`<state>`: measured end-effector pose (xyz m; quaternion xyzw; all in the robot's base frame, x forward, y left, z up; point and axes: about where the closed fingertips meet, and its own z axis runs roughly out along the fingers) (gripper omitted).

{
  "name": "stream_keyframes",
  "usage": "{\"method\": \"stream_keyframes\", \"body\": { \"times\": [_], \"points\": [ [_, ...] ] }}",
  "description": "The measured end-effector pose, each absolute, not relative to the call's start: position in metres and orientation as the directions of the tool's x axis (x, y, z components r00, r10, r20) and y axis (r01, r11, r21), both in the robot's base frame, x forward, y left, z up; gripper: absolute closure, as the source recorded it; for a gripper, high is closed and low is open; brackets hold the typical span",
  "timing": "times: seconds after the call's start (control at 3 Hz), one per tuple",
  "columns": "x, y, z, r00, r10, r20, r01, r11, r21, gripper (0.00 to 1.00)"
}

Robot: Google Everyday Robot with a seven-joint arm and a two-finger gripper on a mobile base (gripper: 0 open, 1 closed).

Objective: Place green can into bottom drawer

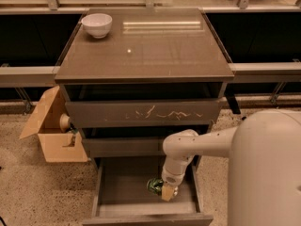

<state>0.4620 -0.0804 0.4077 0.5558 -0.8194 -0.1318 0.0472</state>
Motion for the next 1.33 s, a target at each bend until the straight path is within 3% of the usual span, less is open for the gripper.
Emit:
{"method": "stream_keyframes", "body": {
  "times": [0.67, 1.33],
  "points": [
    [0.497, -0.059, 0.344, -0.339, -0.934, -0.115, -0.934, 0.319, 0.16, 1.0],
    [0.516, -0.047, 0.299, -0.313, -0.933, -0.176, -0.941, 0.28, 0.193, 1.0]
  ]
}}
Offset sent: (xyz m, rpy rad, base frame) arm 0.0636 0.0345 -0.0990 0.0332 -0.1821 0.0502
